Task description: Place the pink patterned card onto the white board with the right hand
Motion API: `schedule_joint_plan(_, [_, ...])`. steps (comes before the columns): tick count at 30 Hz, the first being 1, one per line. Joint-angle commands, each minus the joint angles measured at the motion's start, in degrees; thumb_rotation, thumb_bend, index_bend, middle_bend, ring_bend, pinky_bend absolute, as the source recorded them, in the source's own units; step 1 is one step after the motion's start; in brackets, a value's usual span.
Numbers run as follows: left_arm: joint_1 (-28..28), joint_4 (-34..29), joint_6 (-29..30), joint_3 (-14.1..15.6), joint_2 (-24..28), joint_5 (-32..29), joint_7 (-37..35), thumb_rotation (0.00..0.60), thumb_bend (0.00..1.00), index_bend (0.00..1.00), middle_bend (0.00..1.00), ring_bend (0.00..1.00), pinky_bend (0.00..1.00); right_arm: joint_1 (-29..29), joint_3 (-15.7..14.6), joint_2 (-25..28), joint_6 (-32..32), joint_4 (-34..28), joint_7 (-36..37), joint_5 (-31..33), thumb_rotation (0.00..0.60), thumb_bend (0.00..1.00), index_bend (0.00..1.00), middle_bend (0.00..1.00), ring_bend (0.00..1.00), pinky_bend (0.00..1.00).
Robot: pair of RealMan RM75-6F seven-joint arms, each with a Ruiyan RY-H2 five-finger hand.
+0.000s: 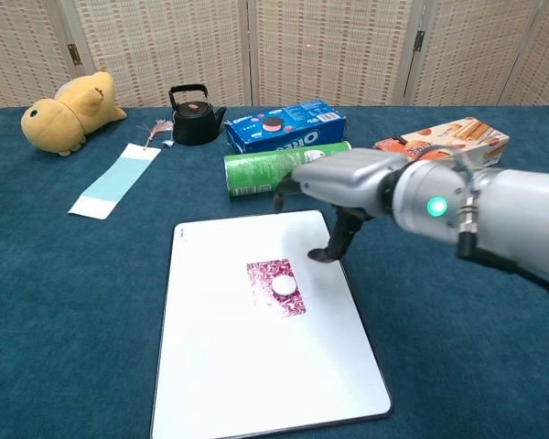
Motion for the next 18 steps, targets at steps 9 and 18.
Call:
schedule_joint_plan(9, [-1.44,-1.48,-0.39,-0.87,-0.28,0.66,1.83,0.600,0.44,0.25,0.06,0.11,0.00,-20.43,-10.95,20.40,19.23,-7.62,19.86,-27.06,0.545,0.36,0.19,0.13,0.05,0.02])
schedule_joint_plan(18, [-2.61,-3.91,-1.27,-0.99,-0.20,1.14,3.68,0.600,0.44,0.25,0.06,0.11,0.00,-35.32,-16.85,23.45,32.46,-0.27,34.61,-39.35,0.545,0.36,0.13,0.12,0.05,0.02])
